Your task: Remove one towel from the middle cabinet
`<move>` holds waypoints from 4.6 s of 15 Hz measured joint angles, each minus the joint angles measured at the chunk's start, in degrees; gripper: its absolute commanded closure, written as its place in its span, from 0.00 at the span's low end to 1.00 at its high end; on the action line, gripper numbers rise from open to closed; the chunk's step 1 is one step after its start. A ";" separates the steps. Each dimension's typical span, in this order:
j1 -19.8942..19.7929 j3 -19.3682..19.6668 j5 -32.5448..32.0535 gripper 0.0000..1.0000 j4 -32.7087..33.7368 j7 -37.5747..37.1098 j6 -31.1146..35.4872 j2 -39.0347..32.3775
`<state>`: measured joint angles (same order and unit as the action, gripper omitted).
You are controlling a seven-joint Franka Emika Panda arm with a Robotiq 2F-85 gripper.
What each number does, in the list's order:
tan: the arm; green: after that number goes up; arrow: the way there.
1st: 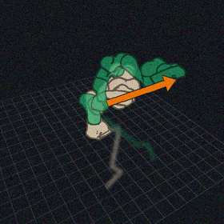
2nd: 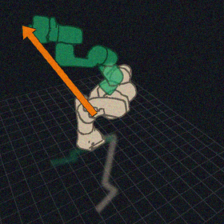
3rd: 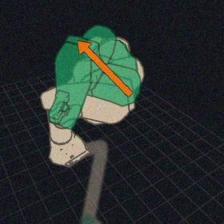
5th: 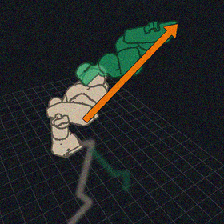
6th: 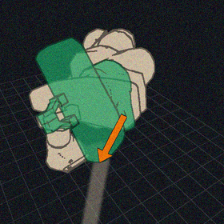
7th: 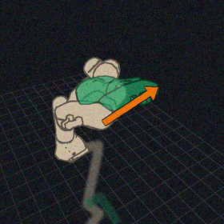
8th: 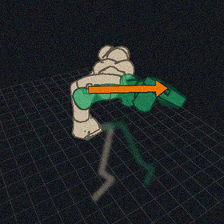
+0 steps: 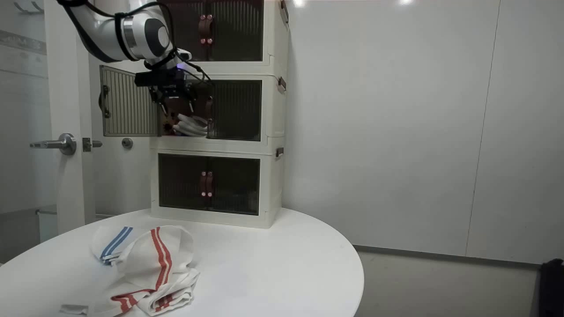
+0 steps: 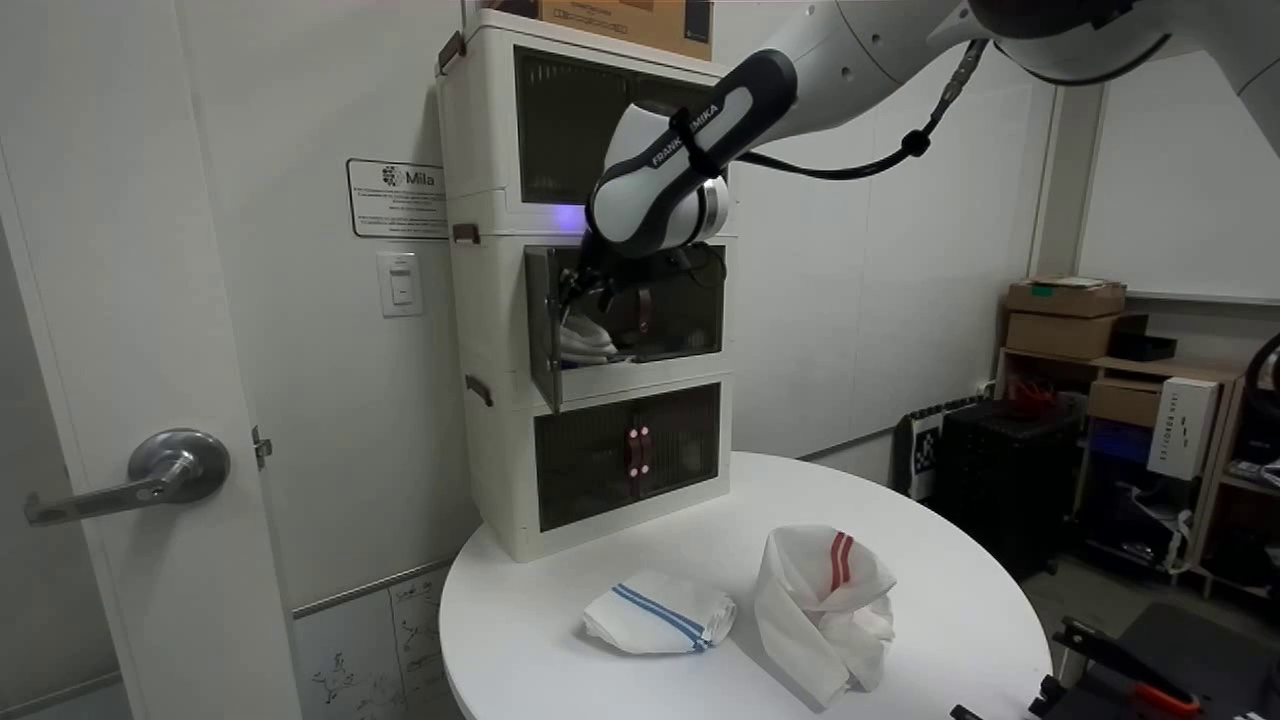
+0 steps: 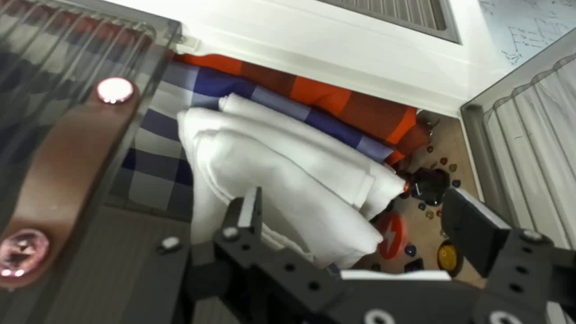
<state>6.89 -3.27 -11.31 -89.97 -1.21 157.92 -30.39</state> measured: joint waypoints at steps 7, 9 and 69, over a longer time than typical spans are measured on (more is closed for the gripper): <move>0.11 0.90 0.02 0.00 1.17 0.23 1.51 -2.24; 0.20 1.37 -0.04 0.00 2.07 0.30 1.83 -2.96; 3.97 0.63 -3.83 0.97 -16.82 -3.21 -21.72 26.48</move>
<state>10.86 -2.64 -15.14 -106.79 -4.42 136.21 -3.91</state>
